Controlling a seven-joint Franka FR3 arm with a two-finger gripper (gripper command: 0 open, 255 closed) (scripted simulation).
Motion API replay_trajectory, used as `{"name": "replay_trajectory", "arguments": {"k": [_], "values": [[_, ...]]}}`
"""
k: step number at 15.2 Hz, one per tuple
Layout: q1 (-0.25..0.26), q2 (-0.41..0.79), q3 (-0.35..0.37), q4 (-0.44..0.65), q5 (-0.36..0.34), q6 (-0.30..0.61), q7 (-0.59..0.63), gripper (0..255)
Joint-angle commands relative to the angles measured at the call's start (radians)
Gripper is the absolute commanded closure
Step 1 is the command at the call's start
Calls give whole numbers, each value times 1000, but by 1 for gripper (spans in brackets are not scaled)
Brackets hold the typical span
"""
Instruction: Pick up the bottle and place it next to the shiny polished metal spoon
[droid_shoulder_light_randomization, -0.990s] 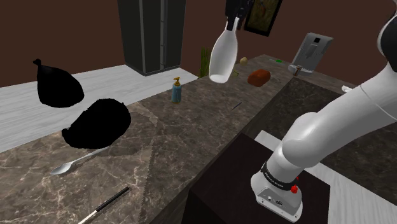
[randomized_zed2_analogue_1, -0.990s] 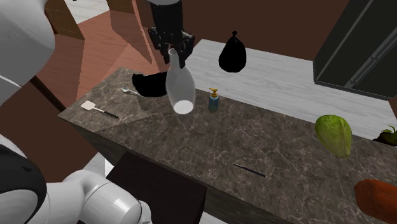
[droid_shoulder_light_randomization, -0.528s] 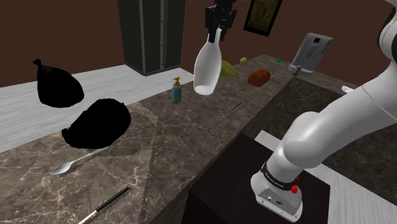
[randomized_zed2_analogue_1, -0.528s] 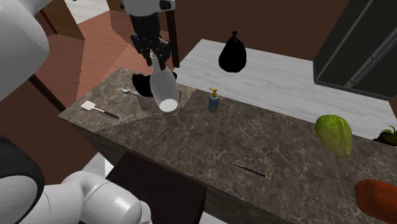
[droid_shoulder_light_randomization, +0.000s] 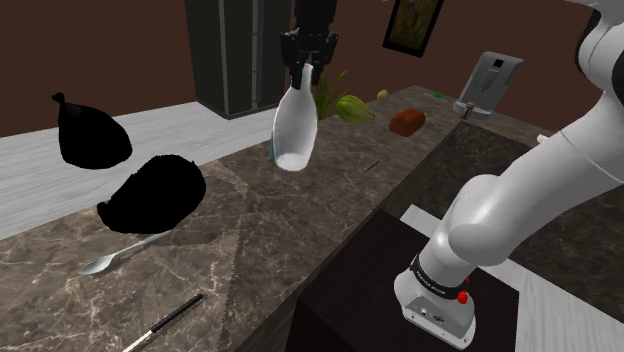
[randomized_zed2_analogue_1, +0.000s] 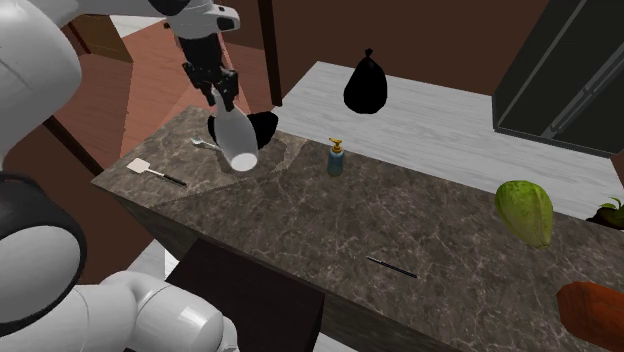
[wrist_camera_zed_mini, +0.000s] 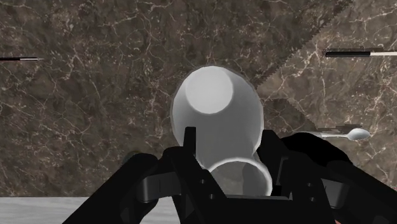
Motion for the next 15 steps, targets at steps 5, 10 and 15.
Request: {"name": "replay_trajectory", "arguments": {"k": [5, 10, 15], "values": [[42, 85, 95, 7, 9, 80, 136, 255], [78, 187, 171, 47, -8, 140, 252, 255], [123, 317, 239, 121, -52, 187, 372, 255]]}}
